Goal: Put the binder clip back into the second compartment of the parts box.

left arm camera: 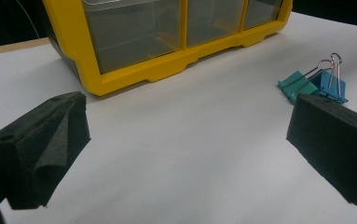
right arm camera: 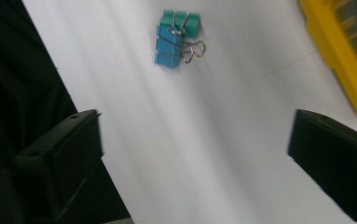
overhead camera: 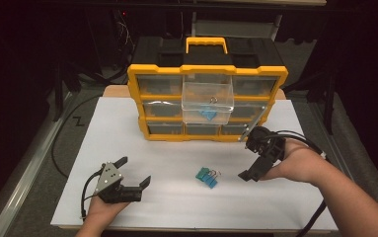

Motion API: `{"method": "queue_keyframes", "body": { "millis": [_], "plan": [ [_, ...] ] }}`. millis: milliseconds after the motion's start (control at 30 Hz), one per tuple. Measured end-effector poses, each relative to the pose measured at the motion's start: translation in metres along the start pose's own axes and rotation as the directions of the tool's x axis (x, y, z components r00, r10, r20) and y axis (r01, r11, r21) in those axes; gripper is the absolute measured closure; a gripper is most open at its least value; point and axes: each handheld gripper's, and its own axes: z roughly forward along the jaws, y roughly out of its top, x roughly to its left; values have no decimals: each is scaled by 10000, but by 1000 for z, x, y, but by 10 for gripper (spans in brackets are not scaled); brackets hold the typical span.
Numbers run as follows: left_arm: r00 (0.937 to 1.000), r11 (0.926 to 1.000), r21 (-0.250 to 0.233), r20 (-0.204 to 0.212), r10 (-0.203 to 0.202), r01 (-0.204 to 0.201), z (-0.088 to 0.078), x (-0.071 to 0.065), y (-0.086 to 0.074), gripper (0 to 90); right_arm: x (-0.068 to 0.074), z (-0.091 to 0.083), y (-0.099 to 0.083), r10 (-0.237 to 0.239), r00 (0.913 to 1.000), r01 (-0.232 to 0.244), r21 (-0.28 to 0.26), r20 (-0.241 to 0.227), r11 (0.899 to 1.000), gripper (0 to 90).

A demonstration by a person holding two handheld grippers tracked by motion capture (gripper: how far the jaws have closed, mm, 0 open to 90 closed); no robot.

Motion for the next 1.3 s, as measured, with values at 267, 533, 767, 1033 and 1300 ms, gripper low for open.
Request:
{"method": "queue_keyframes", "body": {
  "millis": [267,533,767,1033,1300],
  "plan": [
    [10000,10000,-60,4,4,-4,0,0,0,3,2,49,-10,260,9995,-258,112,-183,9996,7],
    [10000,10000,-33,20,14,-14,0,0,0,3,3,88,-14,343,9982,-341,43,-495,9994,33],
    [10000,10000,-46,34,42,-42,0,0,0,3,3,105,-6,309,9965,-337,-344,-776,9988,117],
    [10000,10000,-31,56,66,-66,0,-1,0,3,-3,110,3,317,9952,-405,-946,-931,9947,342],
    [10000,10000,8,38,82,-82,1,-1,0,3,-4,112,9,362,9967,-461,-1397,-728,9891,539]
  ]
}}
